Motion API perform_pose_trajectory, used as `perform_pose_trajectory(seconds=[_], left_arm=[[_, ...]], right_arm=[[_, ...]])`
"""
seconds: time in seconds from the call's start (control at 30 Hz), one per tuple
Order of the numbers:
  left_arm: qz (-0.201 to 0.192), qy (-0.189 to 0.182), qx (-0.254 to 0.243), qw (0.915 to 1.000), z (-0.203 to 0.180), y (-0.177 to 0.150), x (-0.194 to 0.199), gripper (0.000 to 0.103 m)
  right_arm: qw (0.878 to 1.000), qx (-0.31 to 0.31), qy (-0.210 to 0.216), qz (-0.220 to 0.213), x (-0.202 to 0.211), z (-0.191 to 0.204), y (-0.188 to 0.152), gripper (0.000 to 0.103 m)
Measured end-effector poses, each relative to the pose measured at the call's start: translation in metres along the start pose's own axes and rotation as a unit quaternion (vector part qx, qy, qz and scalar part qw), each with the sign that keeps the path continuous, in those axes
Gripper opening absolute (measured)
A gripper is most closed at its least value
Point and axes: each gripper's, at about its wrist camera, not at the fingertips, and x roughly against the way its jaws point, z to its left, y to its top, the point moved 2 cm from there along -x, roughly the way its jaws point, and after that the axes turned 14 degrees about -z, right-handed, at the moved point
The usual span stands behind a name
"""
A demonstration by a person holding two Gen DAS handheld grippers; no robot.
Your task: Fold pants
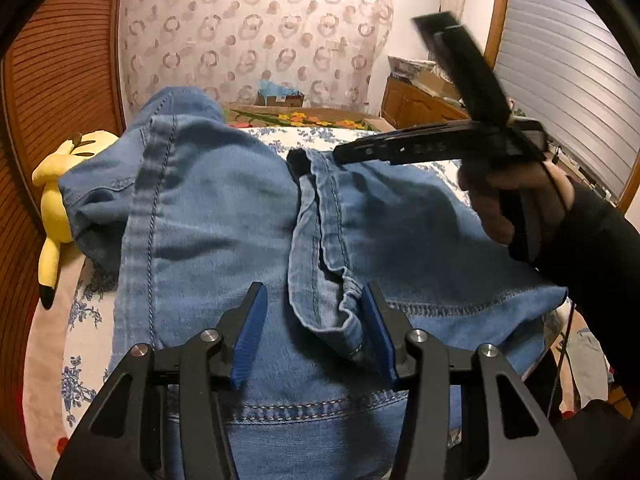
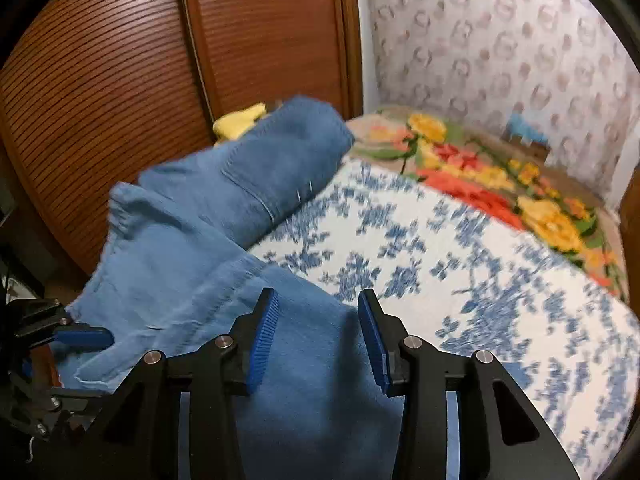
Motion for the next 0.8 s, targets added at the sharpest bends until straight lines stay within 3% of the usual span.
perform_pose_trajectory(seconds=[0.1, 0.27, 0.5, 0.63, 0.73, 0.8], left_arm=[[0.001, -0.009, -0.003, 1.0000, -0.003, -0.002, 0.000, 0.037], [0.001, -0.020, -0.006, 0.9998, -0.008, -0.003, -0.002, 0.028], [0.007, -0.021, -0.009, 0.9997, -0.012, -0.003, -0.003, 0.027], [0.015, -0.018, -0.013, 0.9996, -0.011, -0.004, -0.006, 0.027], [0.016, -0.026, -0.021, 0.9993, -0.012, 0.000, -0.010, 0.027], [0.013, -0.029, -0.019, 0.9993, -0.011, 0.002, -0.009, 0.016]], right_arm=[[1.000, -0.007, 0.004, 0.007, -0.006, -0.006, 0.001, 0.045], [0.999, -0.023, 0.026, 0.015, -0.016, -0.013, 0.000, 0.051], [0.997, -0.036, 0.050, 0.037, -0.033, -0.014, -0.008, 0.051], [0.997, -0.031, 0.069, 0.033, -0.034, -0.010, -0.013, 0.006], [0.997, -0.015, 0.066, 0.021, -0.021, 0.000, -0.013, 0.003], [0.998, -0.020, 0.062, 0.002, -0.012, -0.002, -0.011, 0.002]])
